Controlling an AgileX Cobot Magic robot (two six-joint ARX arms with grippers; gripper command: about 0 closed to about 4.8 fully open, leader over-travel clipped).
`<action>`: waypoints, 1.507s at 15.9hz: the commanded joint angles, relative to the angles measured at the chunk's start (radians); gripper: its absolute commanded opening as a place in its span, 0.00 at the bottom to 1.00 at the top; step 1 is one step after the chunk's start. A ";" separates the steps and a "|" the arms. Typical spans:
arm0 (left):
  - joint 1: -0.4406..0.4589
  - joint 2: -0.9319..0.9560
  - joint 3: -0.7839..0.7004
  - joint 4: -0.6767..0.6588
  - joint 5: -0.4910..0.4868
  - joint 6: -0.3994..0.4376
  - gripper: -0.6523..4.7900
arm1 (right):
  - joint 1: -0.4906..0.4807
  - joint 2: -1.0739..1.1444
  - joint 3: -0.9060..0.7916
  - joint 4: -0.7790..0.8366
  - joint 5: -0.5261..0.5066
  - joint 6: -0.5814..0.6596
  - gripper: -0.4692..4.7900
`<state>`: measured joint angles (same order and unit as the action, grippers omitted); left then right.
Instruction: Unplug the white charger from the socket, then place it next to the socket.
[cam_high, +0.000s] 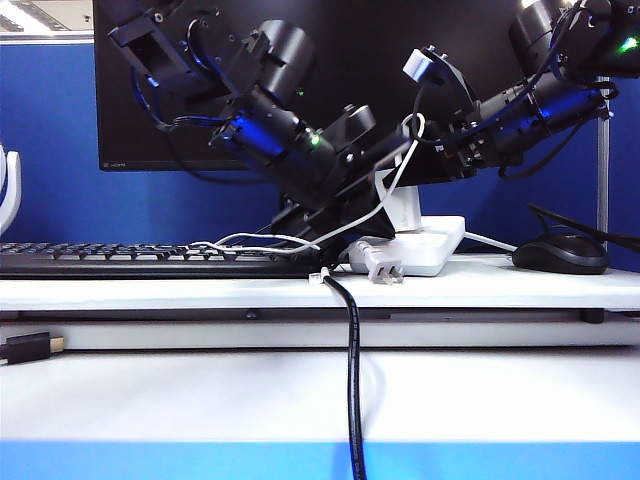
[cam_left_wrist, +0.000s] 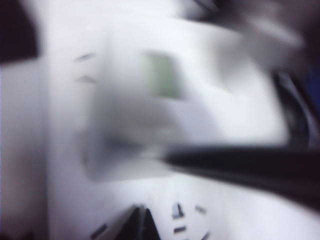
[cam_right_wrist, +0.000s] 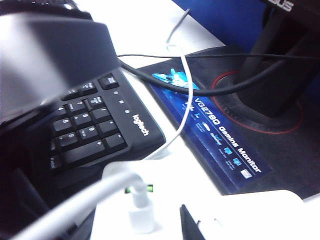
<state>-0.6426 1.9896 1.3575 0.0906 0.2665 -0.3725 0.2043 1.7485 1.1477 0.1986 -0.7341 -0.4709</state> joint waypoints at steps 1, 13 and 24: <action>-0.001 0.015 -0.010 -0.085 -0.015 -0.308 0.11 | 0.000 -0.024 0.019 0.126 -0.031 0.004 0.09; 0.000 0.024 -0.010 -0.173 0.002 -0.628 0.11 | 0.003 -0.024 0.019 0.181 -0.112 0.088 0.09; 0.000 0.030 -0.010 -0.187 0.001 -0.620 0.11 | 0.021 -0.042 0.019 0.200 -0.011 0.057 0.09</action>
<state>-0.6411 1.9934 1.3727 0.0372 0.2600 -0.9642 0.2298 1.7008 1.1679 0.4202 -0.7948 -0.4015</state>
